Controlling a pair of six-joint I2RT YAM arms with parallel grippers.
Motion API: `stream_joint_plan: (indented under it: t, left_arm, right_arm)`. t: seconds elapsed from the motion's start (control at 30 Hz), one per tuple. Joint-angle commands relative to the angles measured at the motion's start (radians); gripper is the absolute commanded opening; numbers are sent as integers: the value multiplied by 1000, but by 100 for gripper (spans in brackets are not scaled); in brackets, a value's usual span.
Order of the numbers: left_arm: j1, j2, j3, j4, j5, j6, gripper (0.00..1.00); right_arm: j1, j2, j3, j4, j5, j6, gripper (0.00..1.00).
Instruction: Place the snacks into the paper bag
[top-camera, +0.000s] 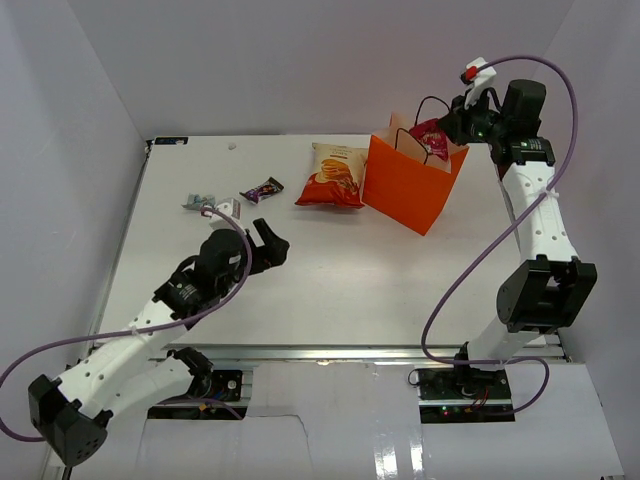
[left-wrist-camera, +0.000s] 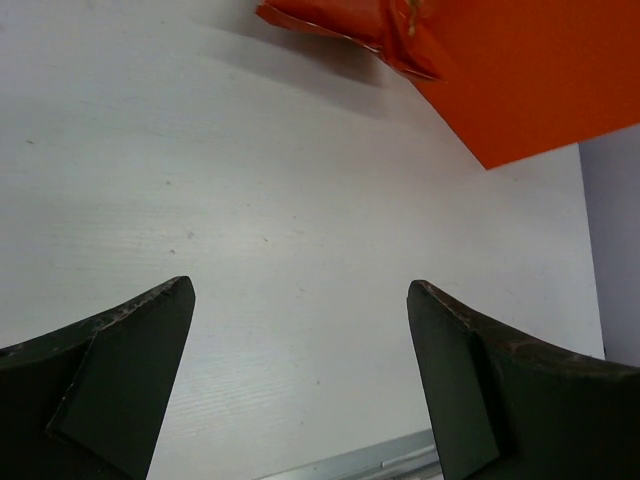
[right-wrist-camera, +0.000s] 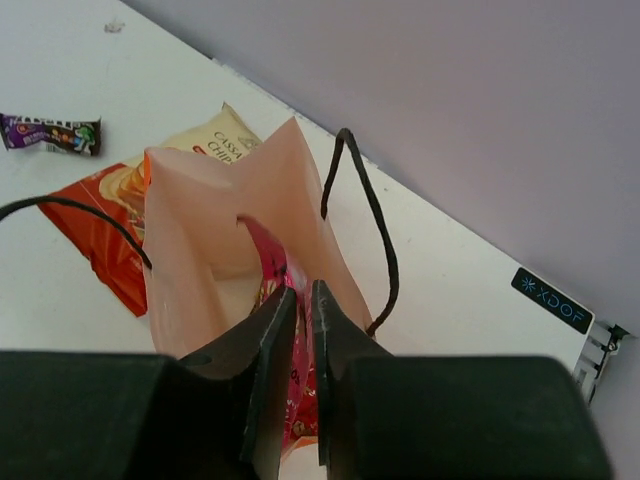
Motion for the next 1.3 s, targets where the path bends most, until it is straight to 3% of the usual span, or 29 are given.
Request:
stream_joint_plan:
  t: [0.0,0.17,0.3,0.4,0.5,0.57,0.63,0.77,1.07,1.27]
  left_arm:
    - [116,50,52,-1,76,2,98]
    - [366,154,69,28,232,-38,98]
    - [512,249,97,7,256,-117,98]
    - [626,337,108,10,255,-196,98]
    - [738,453,134,16,261,-301,98]
    - [822,530,179,31,275,-372,98]
    - [854,656,229,83,305,-365,97]
    - [874,846,409,94,282,-326,96]
    - [899,1251,862,-114,233,-271,84]
    - [899,1297,941,-165,221,-269,75]
  right_arm:
    - [2,-32,-8,45,6,-46,18]
    - [0,-85,-70,38,-7,-47,48]
    - [-40,-159,-101,33,-101,44,56]
    - [-118,-217,-133,3,-306,104,58]
    - [-164,-292,-214,-63,-423,83,61]
    - [-172,-343,-271,-179,-467,-24,61]
    - [-173,-403,-320,-238,-468,-117,62]
    - [-175,-490,-469,-255,-505,-142,62]
    - [-176,-526,-535,-251,-534,-116,62]
    - [-176,-515,-497,-254,-519,-95,62]
